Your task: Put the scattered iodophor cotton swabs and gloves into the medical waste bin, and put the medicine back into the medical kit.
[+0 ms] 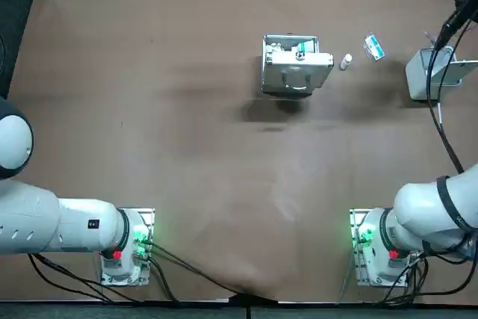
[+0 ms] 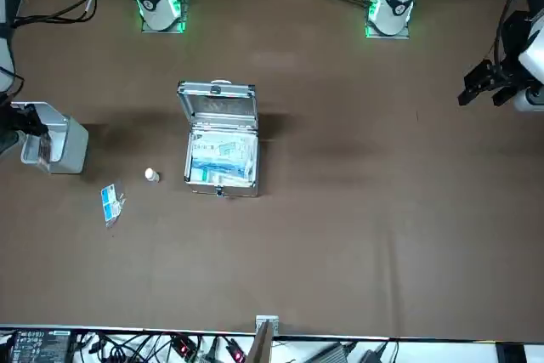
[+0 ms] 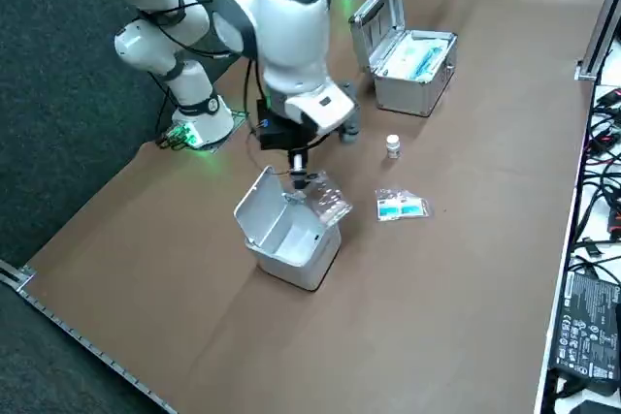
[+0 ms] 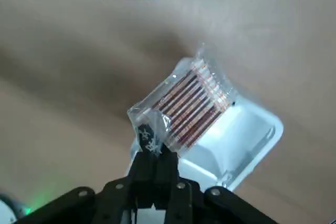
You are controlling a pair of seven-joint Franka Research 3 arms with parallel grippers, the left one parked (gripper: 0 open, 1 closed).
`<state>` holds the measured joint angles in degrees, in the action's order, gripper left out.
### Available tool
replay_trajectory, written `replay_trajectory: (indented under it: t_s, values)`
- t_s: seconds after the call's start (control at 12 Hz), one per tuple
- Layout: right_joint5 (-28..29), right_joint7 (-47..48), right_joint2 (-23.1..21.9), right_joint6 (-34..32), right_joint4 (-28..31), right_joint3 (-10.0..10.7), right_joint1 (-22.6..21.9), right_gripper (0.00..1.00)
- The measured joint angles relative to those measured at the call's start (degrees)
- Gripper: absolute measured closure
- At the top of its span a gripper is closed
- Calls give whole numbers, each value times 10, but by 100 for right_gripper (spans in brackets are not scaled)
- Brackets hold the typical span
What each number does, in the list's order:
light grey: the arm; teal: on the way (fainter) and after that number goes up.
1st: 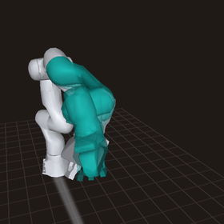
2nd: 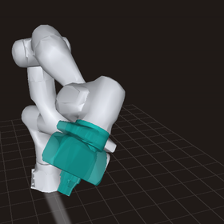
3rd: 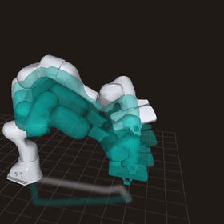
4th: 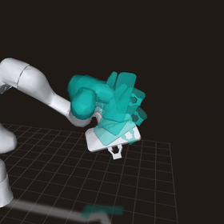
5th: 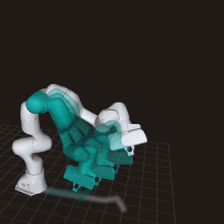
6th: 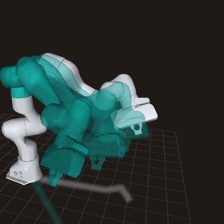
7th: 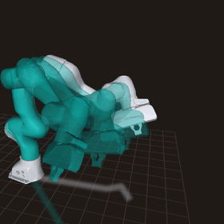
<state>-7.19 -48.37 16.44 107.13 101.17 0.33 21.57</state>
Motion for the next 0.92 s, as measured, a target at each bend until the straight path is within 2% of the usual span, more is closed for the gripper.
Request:
replay_trajectory:
  t_s: [0.42, 0.5, 0.58, 0.67, 0.92]
  values:
    - [-1, -22, 6, -44, 0, 0, 36, 98]
    - [-4, -24, 9, -44, 1, 0, 38, 93]
    - [-9, -26, 13, -44, 1, 0, 38, 82]
    - [-13, -28, 17, -43, -1, -2, 38, 58]
    - [-11, -28, 19, -42, -18, -13, 37, 23]
